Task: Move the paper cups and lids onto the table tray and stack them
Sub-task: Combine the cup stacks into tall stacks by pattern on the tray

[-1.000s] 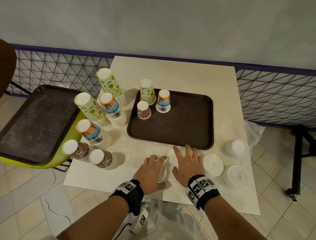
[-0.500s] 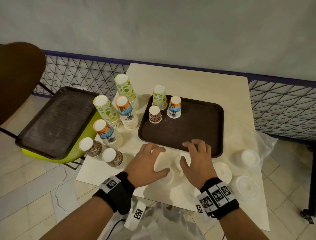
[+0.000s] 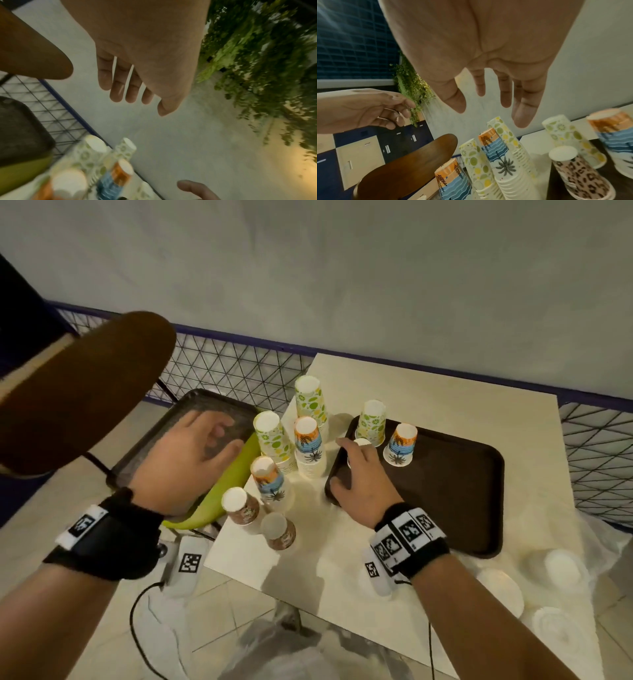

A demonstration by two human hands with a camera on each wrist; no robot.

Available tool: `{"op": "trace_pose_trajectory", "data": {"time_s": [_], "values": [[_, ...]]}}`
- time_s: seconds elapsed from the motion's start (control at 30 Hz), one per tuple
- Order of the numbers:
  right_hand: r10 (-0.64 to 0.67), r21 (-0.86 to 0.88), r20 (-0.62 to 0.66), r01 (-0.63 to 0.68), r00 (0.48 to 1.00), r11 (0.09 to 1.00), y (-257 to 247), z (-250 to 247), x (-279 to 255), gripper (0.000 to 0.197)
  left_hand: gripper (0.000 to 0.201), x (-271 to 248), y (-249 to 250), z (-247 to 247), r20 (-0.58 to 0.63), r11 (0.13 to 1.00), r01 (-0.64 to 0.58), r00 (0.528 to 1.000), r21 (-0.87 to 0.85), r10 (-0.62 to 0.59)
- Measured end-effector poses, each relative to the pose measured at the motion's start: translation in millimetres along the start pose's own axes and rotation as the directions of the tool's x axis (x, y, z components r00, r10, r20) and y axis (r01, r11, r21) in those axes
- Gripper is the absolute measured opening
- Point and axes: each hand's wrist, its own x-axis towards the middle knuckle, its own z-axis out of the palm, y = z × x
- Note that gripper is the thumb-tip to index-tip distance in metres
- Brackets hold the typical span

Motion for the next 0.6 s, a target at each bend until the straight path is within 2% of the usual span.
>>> {"op": "trace_pose_trajectory", "data": {"time_s": [0.1,0.23,0.33,0.43,0.6], "values": [[0.033,-0.076,-0.010,-0.033,0.999,0.997,-14.0,22.6,35.8,0.079,0.067,37.8,-49.6,0.4,0.150,0.995,0.052,0.987,0.087,-0.065],[0.124,-0.140,-0.083,-0.135,0.989,0.981,-19.9,50.9,78.4,0.084,0.092,83.1,-99.3,24.9,0.315,0.996,0.081,0.945,0.026,-0.085],[0.173,-0.116,-0.139,-0.190,0.975,0.975,-17.0,67.2,105.3,0.088,0.096,111.5,-116.6,50.0,0.380,0.994,0.095,0.923,-0.057,-0.067],[0.169,-0.072,-0.144,-0.180,0.975,0.981,-8.4,84.2,125.4,0.091,0.100,135.6,-127.6,79.8,0.453,0.987,0.079,0.891,-0.137,-0.009],[0.139,-0.010,-0.190,-0.144,0.972,0.990,1.0,97.1,139.4,0.078,0.101,163.5,-140.3,121.8,0.539,0.979,0.026,0.838,-0.201,0.088]]}}
